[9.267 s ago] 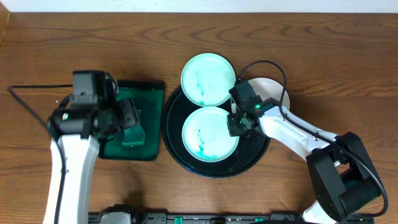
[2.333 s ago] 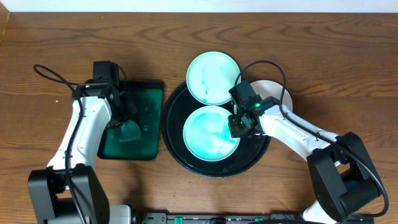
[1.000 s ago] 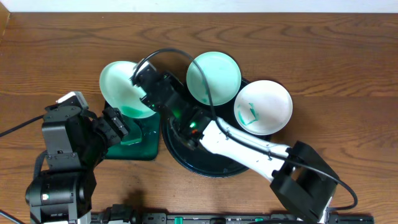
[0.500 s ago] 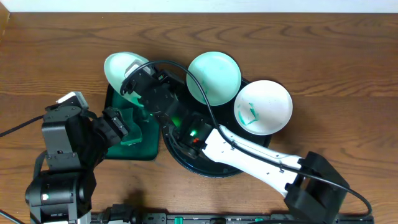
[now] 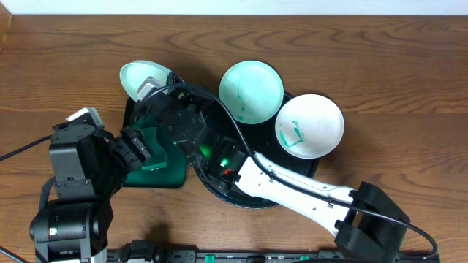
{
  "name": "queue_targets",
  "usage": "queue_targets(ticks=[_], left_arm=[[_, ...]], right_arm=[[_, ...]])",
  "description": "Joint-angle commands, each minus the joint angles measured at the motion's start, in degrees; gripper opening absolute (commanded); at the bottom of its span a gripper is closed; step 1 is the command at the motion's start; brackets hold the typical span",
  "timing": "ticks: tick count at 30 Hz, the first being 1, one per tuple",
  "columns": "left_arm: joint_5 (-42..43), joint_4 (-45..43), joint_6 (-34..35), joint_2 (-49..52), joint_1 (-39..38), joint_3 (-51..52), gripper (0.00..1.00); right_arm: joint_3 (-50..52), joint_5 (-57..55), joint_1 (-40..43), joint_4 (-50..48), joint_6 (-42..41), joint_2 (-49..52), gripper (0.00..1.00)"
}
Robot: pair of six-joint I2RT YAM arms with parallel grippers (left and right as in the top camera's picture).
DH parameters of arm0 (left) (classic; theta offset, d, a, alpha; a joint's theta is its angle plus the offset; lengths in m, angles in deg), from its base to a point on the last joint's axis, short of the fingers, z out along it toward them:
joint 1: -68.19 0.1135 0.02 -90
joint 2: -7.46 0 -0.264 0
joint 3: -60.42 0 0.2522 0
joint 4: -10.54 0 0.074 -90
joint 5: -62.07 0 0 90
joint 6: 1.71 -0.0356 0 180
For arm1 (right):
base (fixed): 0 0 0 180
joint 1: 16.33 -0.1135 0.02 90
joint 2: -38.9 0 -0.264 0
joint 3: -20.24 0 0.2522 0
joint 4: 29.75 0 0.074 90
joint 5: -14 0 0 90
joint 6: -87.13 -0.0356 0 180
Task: Clean dirty plates on tray and stack at the side
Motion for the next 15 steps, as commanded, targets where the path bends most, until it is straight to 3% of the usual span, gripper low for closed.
queue_targets(ticks=[1, 15], left_arm=[[-0.11, -0.02, -0.02, -0.04, 0.24, -1.42, 0.86], [-0.11, 0.0, -0.02, -0.04, 0.24, -1.42, 0.86]], right_arm=[[-0.9, -2.23, -0.9, -1.86, 3.91, -1.55, 0.01], [-0.9, -4.13, -1.42, -5.62, 6.95, -1.55, 0.01]])
